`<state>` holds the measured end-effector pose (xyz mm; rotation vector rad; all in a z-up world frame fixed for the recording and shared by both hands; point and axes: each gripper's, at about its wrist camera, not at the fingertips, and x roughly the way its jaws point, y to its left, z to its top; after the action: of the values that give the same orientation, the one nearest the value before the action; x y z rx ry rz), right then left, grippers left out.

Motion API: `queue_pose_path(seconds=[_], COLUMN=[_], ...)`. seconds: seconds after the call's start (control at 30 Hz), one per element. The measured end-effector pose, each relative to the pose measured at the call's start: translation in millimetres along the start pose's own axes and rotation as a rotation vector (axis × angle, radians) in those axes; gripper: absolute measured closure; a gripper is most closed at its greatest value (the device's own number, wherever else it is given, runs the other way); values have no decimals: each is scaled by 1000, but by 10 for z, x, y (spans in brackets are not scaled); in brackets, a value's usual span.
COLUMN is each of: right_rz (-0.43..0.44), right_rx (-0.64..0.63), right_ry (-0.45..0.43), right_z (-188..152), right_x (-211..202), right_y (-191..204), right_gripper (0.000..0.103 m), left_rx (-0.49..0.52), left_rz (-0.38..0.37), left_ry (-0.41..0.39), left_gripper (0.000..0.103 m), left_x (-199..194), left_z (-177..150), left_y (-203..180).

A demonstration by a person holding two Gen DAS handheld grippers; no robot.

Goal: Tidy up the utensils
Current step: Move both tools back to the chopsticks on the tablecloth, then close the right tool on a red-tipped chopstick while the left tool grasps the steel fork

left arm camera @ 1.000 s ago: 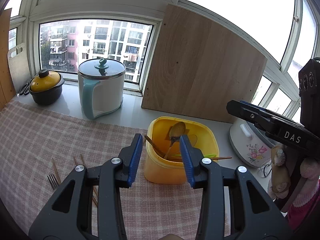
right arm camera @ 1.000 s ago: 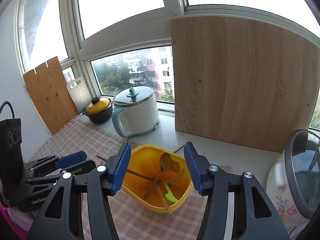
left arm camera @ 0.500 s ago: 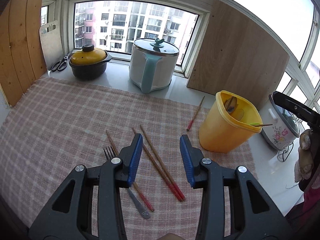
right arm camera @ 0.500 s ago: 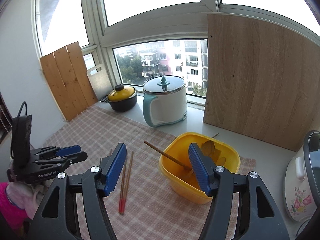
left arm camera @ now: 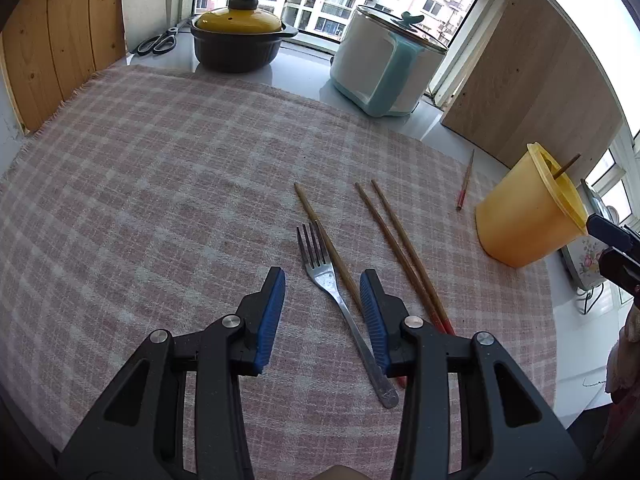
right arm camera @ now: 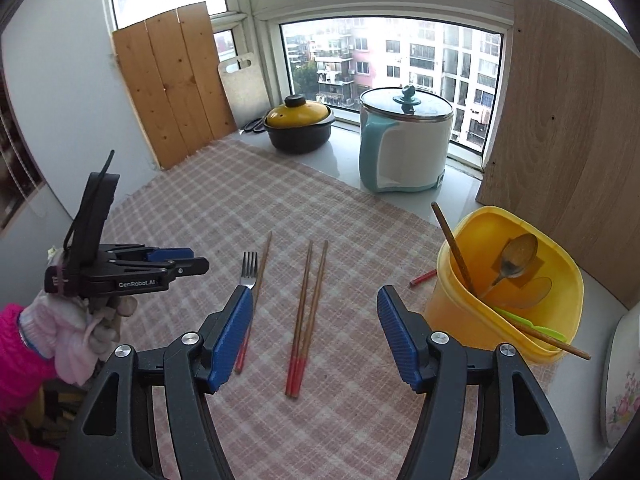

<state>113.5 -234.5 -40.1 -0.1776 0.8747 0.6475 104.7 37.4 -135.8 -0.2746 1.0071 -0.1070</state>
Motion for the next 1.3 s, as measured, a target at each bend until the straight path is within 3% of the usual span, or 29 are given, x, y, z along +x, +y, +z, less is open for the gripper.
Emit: queue_pose_path(seconds=[0.37, 0.47, 0.7, 1.17, 1.3], right_rz=[43, 51, 30, -25, -31], right_rx=[-19, -11, -11, 13, 19], right_ry=[164, 206, 280, 323, 333], right_z=[-109, -110, -85, -37, -36], right_x=[566, 734, 1089, 1361, 1423], right_y=[225, 255, 287, 162, 127], right_gripper=[40, 51, 55, 59, 59], left_rx=[11, 22, 59, 208, 239], left_rz=[-55, -67, -97, 17, 26], left_ry=[89, 100, 126, 41, 17], left_gripper=[64, 64, 64, 64, 82], left_x=[512, 613, 816, 885, 870], left_z=[137, 172, 220, 148, 114], left_y=[213, 246, 237, -56, -138])
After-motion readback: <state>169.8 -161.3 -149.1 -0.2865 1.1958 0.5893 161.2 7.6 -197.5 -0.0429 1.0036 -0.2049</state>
